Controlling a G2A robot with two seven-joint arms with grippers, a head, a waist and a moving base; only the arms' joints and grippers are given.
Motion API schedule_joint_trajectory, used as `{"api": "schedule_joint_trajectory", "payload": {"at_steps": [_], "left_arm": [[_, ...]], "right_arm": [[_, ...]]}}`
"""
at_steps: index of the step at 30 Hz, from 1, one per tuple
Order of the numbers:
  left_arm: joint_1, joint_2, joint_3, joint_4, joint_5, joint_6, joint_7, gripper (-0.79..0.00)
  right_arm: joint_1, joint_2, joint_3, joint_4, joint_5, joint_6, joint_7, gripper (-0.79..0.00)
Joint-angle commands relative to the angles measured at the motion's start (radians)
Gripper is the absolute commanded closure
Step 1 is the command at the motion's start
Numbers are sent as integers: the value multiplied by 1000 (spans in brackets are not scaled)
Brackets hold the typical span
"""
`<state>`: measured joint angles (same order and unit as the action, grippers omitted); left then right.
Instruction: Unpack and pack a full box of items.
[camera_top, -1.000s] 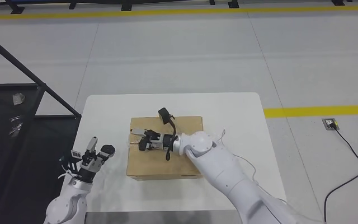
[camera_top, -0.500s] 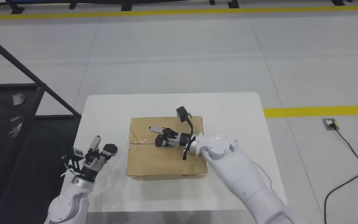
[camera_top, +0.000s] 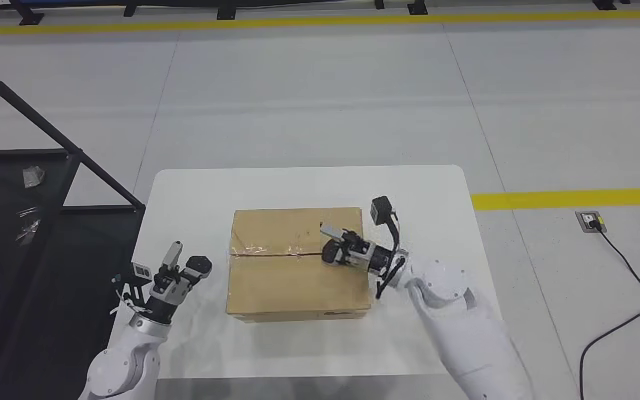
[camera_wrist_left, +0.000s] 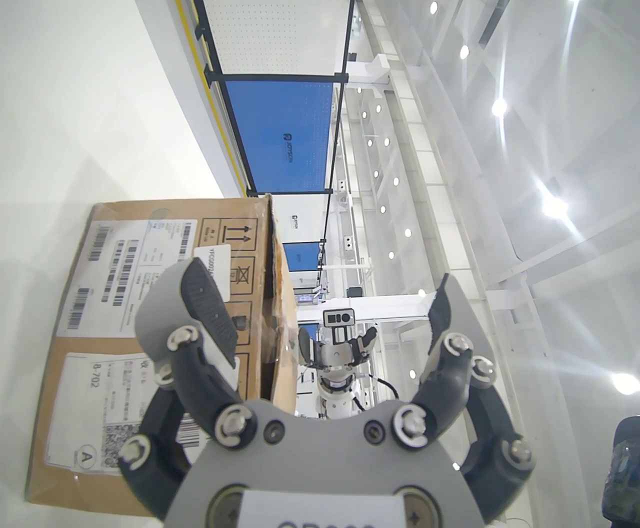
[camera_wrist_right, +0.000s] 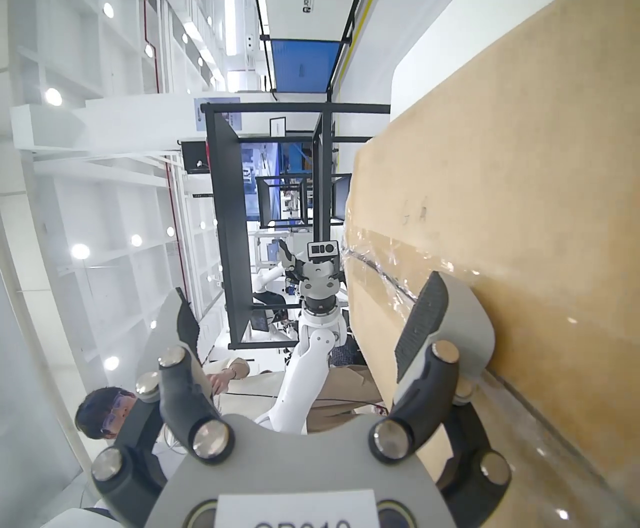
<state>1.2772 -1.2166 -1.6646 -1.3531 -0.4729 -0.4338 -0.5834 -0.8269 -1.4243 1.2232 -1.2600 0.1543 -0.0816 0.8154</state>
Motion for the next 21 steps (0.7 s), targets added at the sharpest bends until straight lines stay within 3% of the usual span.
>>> {"api": "schedule_joint_trajectory", "payload": {"at_steps": [1, 21], "left_arm": [[1, 0, 2, -4, 2, 1, 1, -785], [17, 5, 9, -29, 14, -2, 10, -785]], "right_arm": [[-17, 7, 24, -13, -5, 12, -8, -785], [-129, 53, 172, -60, 60, -29, -31, -785]]}}
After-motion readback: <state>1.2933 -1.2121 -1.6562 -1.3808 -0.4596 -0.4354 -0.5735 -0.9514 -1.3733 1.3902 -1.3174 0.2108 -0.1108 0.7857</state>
